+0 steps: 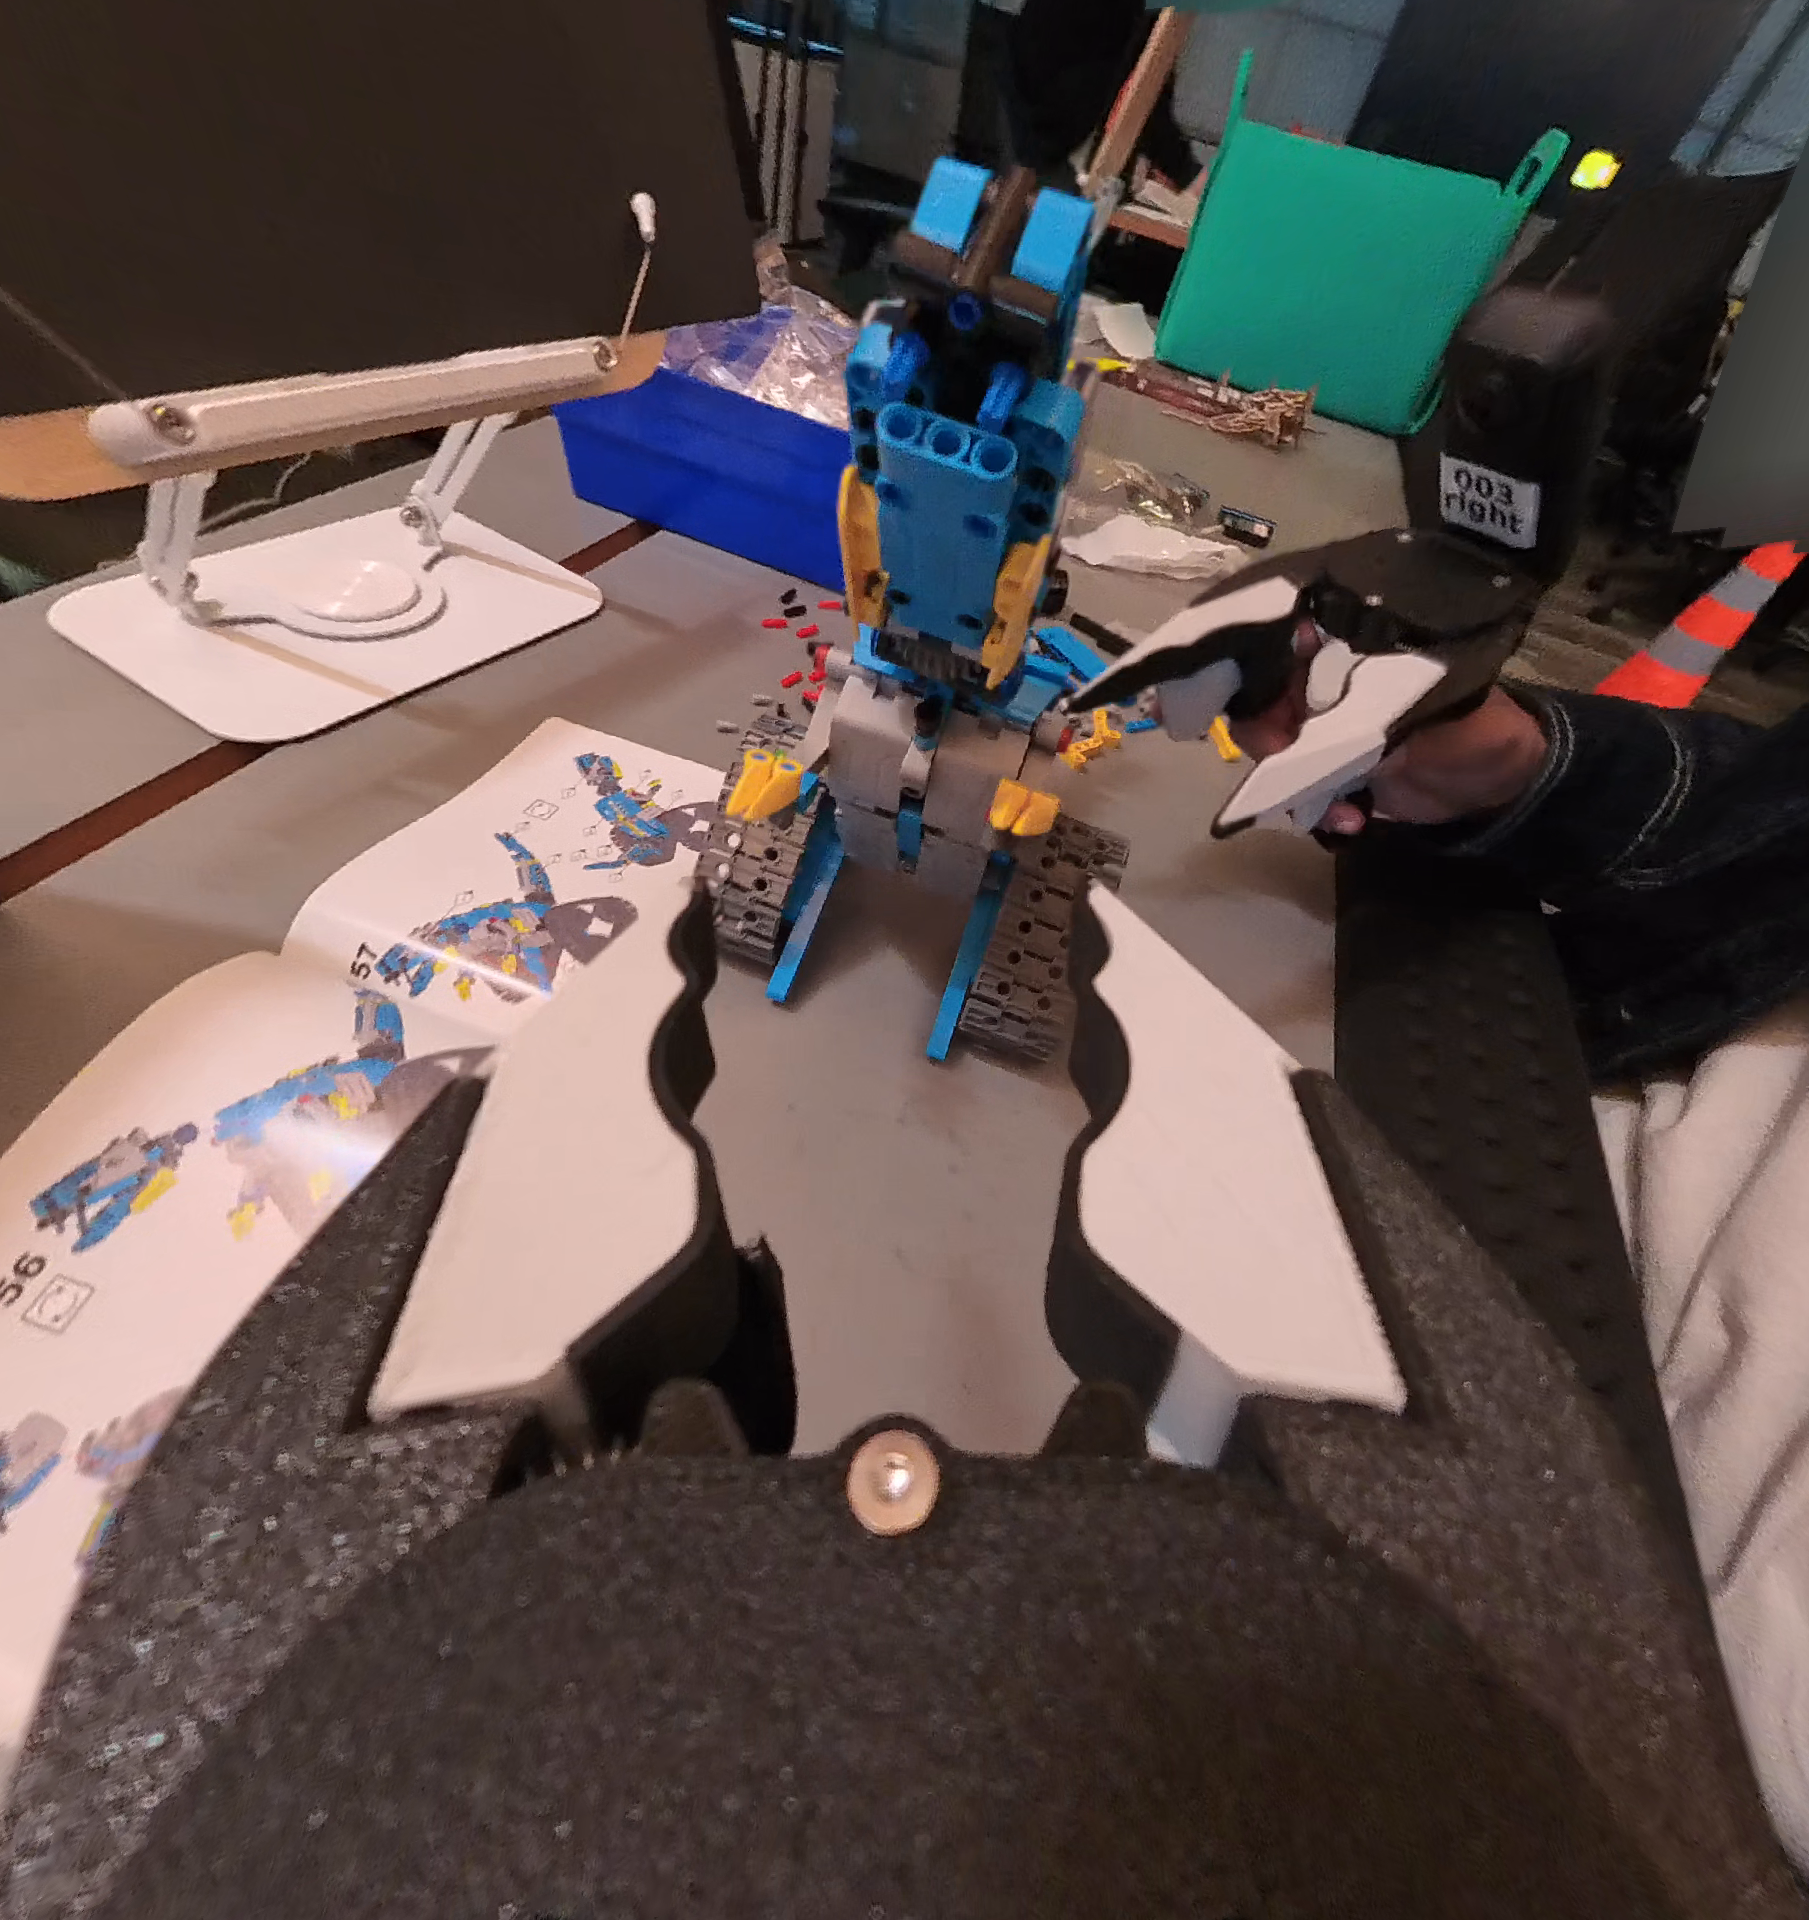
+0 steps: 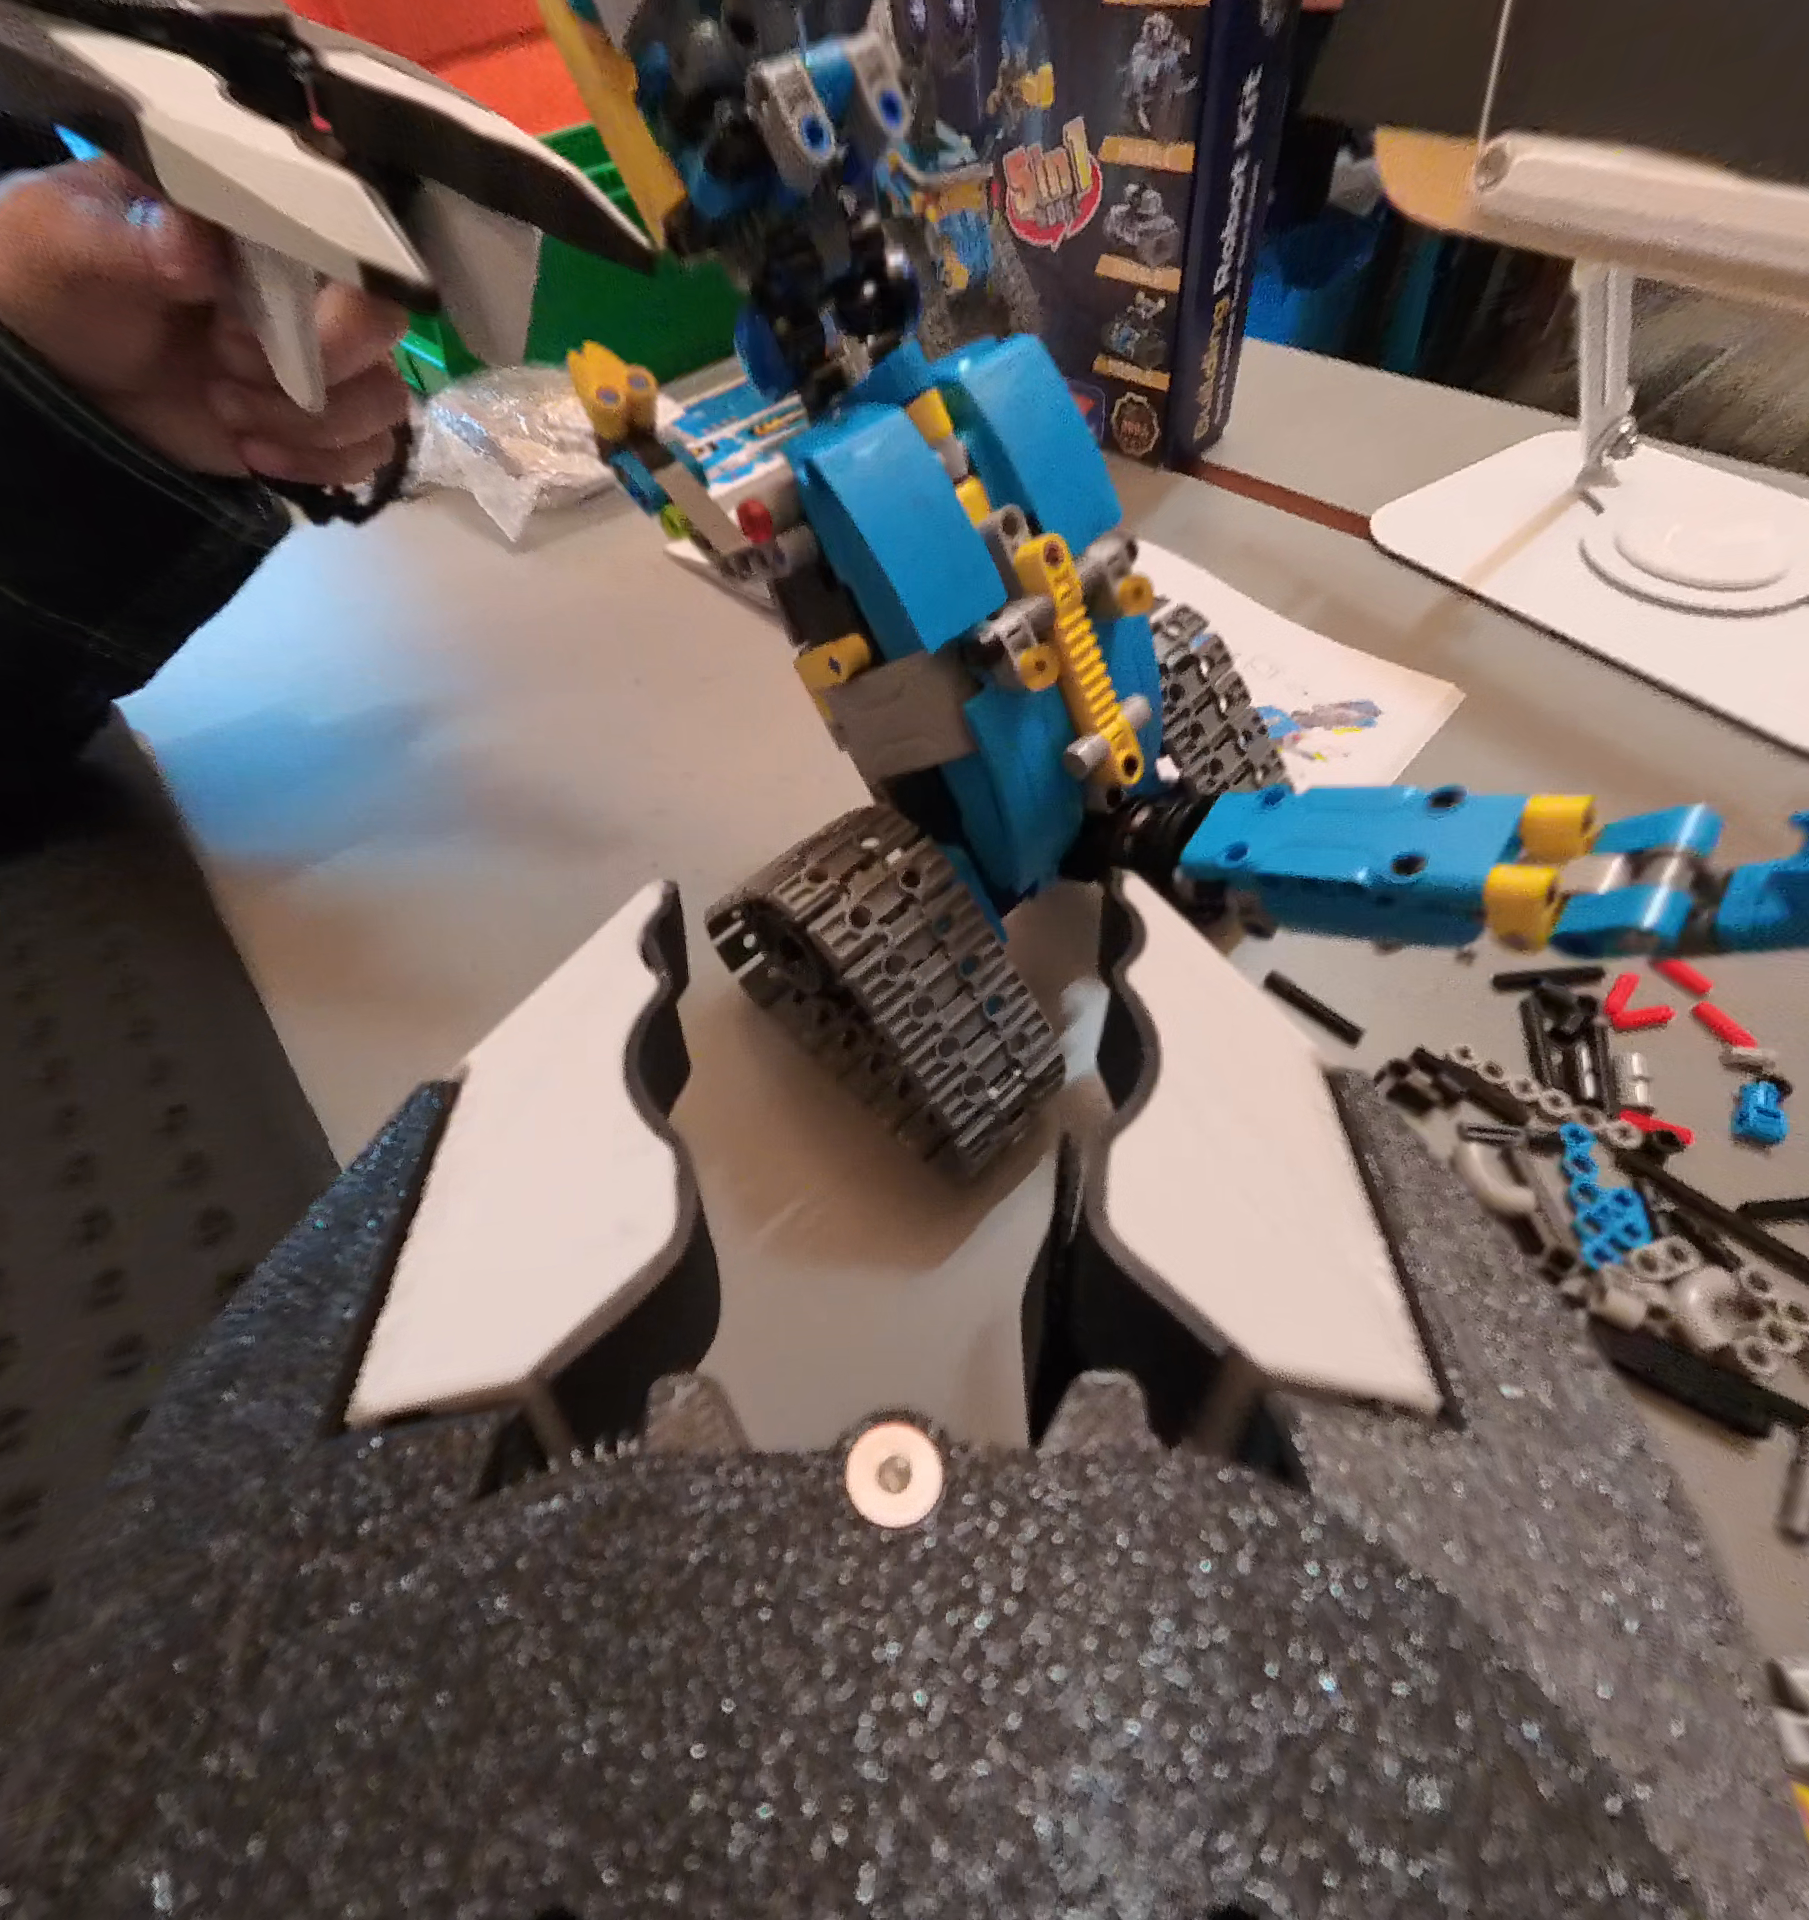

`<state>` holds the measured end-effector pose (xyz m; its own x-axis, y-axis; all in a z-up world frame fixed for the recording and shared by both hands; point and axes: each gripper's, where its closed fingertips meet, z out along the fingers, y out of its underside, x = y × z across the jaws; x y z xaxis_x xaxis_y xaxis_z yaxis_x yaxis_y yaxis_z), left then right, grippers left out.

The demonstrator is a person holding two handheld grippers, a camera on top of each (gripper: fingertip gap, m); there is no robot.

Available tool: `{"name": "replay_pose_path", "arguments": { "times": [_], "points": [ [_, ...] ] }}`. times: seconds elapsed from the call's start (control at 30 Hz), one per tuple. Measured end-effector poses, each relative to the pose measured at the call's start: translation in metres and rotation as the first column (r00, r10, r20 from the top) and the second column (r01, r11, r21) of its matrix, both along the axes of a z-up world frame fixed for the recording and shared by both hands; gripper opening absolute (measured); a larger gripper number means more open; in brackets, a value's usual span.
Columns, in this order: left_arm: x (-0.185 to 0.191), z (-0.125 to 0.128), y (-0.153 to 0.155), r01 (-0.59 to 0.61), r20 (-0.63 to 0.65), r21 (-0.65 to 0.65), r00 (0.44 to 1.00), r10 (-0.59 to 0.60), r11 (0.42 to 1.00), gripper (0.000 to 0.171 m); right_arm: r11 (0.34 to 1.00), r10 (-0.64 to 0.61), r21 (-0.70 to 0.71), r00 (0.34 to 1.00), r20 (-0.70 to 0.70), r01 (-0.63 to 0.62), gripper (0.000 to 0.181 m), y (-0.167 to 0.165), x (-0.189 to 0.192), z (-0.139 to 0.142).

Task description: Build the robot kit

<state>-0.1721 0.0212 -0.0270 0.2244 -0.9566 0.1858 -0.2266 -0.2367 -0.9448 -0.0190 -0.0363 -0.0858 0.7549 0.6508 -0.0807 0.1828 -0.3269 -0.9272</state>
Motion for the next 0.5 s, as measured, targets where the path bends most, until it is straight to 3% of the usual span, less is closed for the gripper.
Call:
{"name": "replay_pose_path", "arguments": {
  "times": [0.1, 0.23, 0.33, 0.5],
  "points": [
    [-0.006, 0.002, 0.003, -0.038, -0.018, 0.013, 0.999, 0.038, 0.999, 0.068, 0.998, -0.038, -0.053, 0.999, 0.039, 0.04, 0.077, 0.001, 0.006, -0.02],
    [0.007, 0.027, 0.003, -0.027, 0.025, 0.065, 0.999, 0.026, 0.997, 0.067, 0.986, -0.064, -0.15, 0.996, 0.057, 0.072, 0.082, 0.007, 0.009, -0.042],
    [0.023, 0.039, 0.003, 0.018, 0.027, 0.1, 0.999, -0.021, 0.995, 0.067, 0.972, -0.041, -0.229, 0.999, 0.024, 0.045, 0.085, 0.009, 0.001, -0.055],
    [0.042, 0.042, 0.004, 0.11, 0.019, 0.112, 0.993, -0.113, 0.988, 0.063, 0.964, 0.004, -0.265, 0.991, 0.134, 0.032, 0.073, 0.008, -0.001, -0.083]
  ]
}}
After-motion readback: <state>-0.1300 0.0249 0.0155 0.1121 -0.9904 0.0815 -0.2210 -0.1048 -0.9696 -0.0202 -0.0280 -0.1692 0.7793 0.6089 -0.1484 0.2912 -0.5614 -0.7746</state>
